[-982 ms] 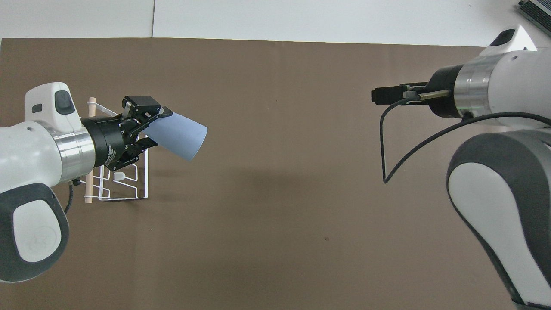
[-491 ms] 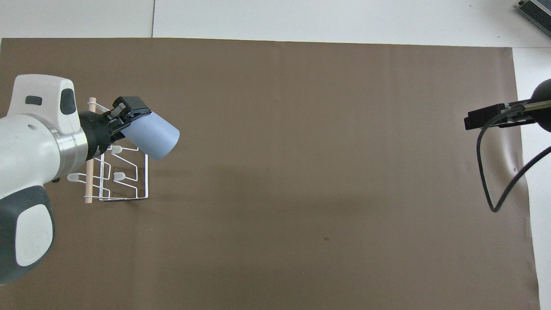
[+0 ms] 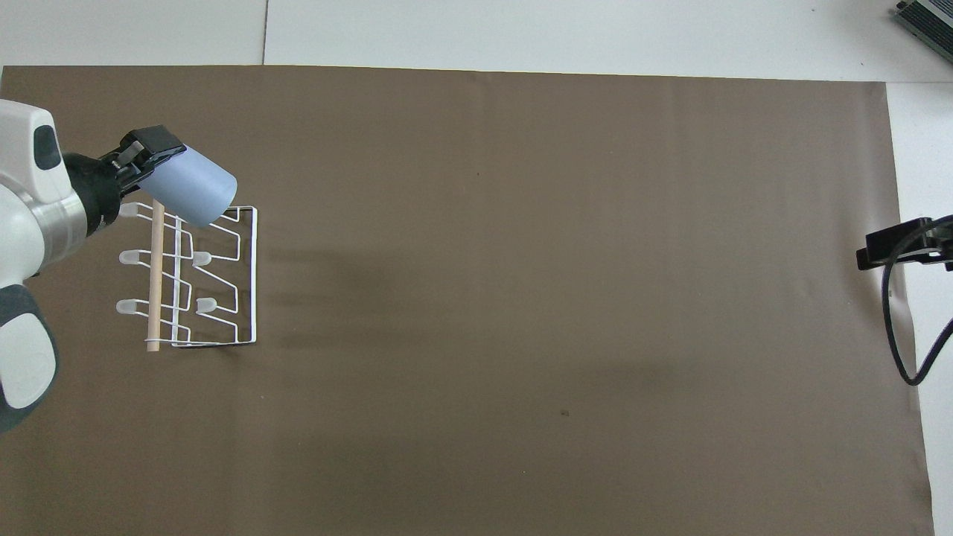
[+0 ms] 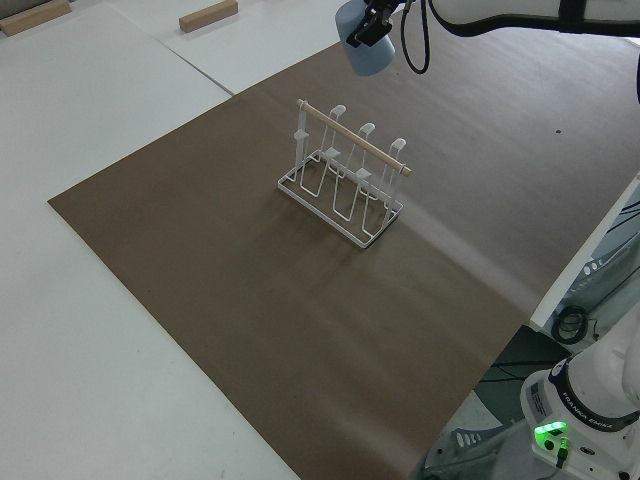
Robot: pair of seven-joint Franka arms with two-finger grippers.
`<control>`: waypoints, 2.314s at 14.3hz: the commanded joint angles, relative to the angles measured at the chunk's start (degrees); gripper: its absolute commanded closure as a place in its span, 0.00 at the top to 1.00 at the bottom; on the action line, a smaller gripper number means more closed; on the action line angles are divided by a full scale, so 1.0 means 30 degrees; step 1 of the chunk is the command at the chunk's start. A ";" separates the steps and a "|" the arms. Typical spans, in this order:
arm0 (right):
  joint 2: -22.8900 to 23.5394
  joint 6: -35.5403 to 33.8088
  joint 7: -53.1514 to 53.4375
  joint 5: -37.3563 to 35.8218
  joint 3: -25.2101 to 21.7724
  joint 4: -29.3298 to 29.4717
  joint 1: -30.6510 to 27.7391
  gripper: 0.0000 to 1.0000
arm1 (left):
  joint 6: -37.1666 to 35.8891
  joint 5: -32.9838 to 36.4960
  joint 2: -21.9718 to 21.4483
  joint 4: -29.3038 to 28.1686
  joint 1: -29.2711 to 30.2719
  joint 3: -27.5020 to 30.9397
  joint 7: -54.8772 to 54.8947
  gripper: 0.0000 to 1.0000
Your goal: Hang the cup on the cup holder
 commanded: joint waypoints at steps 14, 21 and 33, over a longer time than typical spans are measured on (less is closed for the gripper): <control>-0.0839 0.1873 0.0595 -0.0353 -0.0729 -0.1668 0.0248 1.00 | 0.3124 0.4829 0.1776 -0.1538 0.0791 -0.0122 0.0107 0.00; -0.0957 0.1610 0.0507 -0.0119 -0.0641 -0.1667 0.0394 1.00 | 0.3595 0.4982 0.1512 -0.2741 0.0997 -0.0122 0.0048 0.00; -0.0957 0.1610 0.0507 -0.0119 -0.0641 -0.1667 0.0394 1.00 | -0.0004 0.4777 0.1658 -0.0487 0.0822 -0.0239 0.2011 1.00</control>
